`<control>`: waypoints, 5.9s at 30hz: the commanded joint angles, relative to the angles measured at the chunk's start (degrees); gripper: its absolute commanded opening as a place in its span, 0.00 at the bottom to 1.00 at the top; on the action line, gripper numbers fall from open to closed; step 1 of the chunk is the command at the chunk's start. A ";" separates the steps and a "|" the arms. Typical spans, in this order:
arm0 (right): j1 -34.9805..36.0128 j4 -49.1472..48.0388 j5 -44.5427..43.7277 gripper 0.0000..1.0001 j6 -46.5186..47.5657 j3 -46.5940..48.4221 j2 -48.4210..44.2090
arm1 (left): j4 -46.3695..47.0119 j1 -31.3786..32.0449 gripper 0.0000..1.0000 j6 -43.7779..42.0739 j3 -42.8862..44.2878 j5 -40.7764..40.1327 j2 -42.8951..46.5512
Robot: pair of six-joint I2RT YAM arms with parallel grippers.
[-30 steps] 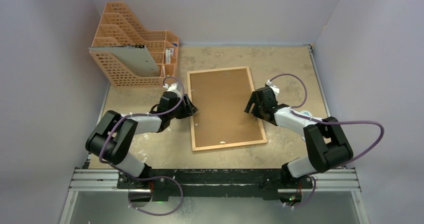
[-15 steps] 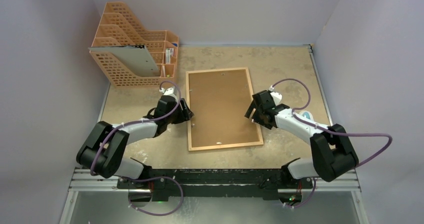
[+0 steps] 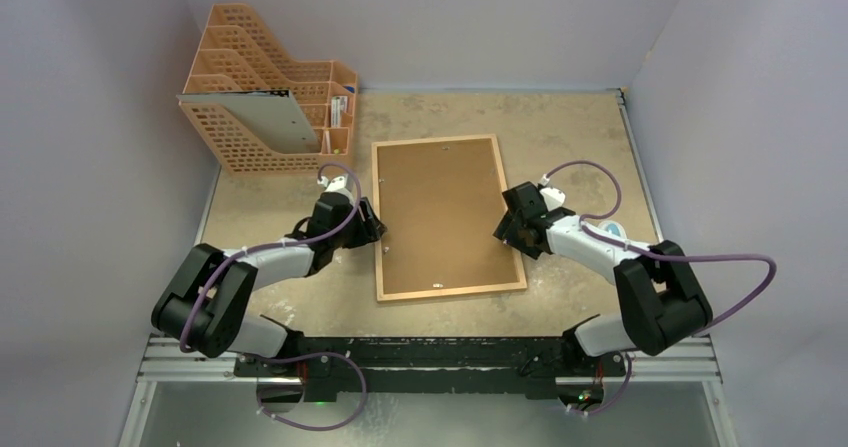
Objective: Put the photo into the frame
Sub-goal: Install the photo frame at the center of the board.
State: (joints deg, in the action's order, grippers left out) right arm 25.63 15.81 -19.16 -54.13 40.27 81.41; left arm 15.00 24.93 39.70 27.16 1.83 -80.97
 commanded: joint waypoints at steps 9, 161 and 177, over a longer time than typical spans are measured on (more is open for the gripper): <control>0.12 1.42 -0.55 0.45 -1.64 -1.12 0.40 | -2.43 0.21 0.53 -0.56 -2.54 3.40 -2.02; -8.71 -8.14 9.10 0.34 21.60 28.90 26.82 | 2.67 0.21 0.44 3.67 -4.87 7.98 -2.30; -8.72 -8.09 8.01 0.30 21.12 28.75 24.55 | 6.42 0.38 0.39 6.41 -6.42 10.21 -2.56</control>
State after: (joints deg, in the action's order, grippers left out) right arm 15.09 4.86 -12.84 -31.24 68.71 108.95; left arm 24.80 24.12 44.47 22.26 7.53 -82.17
